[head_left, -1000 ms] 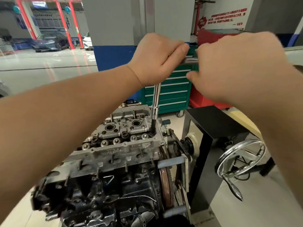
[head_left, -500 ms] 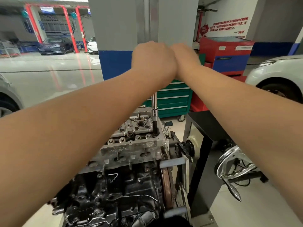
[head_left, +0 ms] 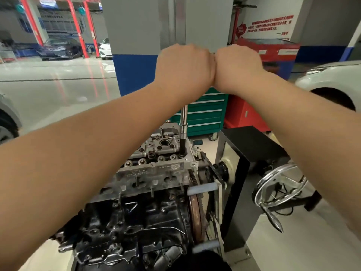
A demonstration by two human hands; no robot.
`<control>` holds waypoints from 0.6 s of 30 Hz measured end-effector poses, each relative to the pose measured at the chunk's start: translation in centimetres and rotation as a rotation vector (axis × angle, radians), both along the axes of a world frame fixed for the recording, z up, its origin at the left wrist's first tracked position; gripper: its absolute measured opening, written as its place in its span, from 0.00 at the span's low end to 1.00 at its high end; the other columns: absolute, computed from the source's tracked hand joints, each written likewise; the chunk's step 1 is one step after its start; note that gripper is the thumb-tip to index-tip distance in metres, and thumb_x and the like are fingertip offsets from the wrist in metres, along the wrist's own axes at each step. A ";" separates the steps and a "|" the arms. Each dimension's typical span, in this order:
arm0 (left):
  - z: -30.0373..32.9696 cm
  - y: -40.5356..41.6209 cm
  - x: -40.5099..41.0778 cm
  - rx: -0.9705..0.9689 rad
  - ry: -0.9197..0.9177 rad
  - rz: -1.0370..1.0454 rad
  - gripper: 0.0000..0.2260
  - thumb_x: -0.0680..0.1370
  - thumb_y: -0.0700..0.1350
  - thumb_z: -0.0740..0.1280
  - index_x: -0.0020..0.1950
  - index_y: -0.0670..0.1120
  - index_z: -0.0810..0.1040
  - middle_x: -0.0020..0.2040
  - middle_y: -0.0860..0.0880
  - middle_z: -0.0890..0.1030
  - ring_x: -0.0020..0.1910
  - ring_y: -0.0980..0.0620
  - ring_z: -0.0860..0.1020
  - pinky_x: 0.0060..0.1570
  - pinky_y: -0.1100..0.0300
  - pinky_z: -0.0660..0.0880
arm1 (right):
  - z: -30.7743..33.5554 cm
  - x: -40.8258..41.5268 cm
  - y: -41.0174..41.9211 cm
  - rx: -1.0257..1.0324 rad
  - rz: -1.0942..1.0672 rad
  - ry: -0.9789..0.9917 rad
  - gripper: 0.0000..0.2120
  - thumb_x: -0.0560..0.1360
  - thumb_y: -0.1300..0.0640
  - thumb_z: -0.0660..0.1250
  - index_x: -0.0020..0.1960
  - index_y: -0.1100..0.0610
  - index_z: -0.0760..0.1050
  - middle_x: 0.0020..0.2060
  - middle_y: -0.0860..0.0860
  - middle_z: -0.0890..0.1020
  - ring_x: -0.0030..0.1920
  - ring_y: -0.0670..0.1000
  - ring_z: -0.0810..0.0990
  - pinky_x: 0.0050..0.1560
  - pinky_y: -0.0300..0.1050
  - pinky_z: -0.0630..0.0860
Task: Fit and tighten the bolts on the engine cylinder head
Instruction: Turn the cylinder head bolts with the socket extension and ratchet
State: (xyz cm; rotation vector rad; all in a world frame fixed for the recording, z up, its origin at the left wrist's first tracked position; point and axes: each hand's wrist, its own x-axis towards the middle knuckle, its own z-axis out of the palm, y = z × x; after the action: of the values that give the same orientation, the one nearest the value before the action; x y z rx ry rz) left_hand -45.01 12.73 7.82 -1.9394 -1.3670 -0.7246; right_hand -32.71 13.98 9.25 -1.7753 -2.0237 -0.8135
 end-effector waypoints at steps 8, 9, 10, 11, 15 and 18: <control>0.7 0.5 -0.4 -0.119 0.064 0.136 0.11 0.82 0.42 0.59 0.44 0.45 0.79 0.33 0.48 0.70 0.32 0.44 0.70 0.34 0.54 0.66 | -0.1 -2.5 2.6 -0.094 0.105 0.190 0.09 0.79 0.63 0.62 0.53 0.63 0.79 0.52 0.63 0.83 0.55 0.65 0.81 0.51 0.53 0.73; 0.4 1.1 -1.2 -0.071 0.035 0.057 0.14 0.82 0.46 0.57 0.41 0.46 0.76 0.30 0.48 0.66 0.30 0.44 0.68 0.33 0.54 0.61 | 0.1 -2.2 2.1 -0.078 0.074 0.137 0.08 0.78 0.60 0.63 0.53 0.61 0.78 0.49 0.61 0.82 0.53 0.65 0.81 0.49 0.53 0.73; 0.3 1.4 -1.6 -0.029 0.005 -0.055 0.16 0.83 0.49 0.54 0.39 0.47 0.73 0.29 0.48 0.66 0.30 0.42 0.69 0.33 0.52 0.60 | 0.2 -1.7 1.2 -0.059 0.024 0.080 0.06 0.78 0.57 0.64 0.51 0.58 0.77 0.44 0.58 0.80 0.48 0.63 0.80 0.45 0.52 0.72; 0.0 2.0 -2.3 -0.007 -0.027 -0.197 0.18 0.84 0.51 0.53 0.38 0.47 0.71 0.29 0.47 0.67 0.31 0.40 0.70 0.33 0.50 0.62 | 0.2 -1.2 0.2 -0.024 -0.040 0.028 0.06 0.77 0.53 0.65 0.47 0.55 0.75 0.37 0.55 0.75 0.42 0.60 0.77 0.42 0.51 0.70; -0.4 2.6 -2.3 -0.014 -0.145 -0.661 0.18 0.86 0.44 0.57 0.37 0.45 0.73 0.30 0.44 0.74 0.29 0.42 0.72 0.34 0.49 0.67 | -1.1 0.3 -4.4 0.213 -0.152 -0.136 0.22 0.75 0.44 0.67 0.33 0.52 0.59 0.28 0.52 0.65 0.27 0.54 0.59 0.29 0.46 0.55; -0.6 2.2 -1.9 -0.036 -0.178 -0.568 0.20 0.86 0.46 0.55 0.40 0.40 0.77 0.33 0.41 0.78 0.33 0.40 0.75 0.38 0.47 0.69 | -1.1 0.0 -3.9 0.177 -0.143 -0.119 0.22 0.77 0.47 0.67 0.34 0.52 0.59 0.29 0.52 0.64 0.28 0.54 0.61 0.33 0.49 0.61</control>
State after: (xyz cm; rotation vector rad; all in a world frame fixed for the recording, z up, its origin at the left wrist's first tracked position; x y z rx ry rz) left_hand -46.94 14.89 7.26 -2.3654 -0.9210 -1.1639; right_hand -32.76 10.13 8.14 -1.8237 -1.8457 -1.1302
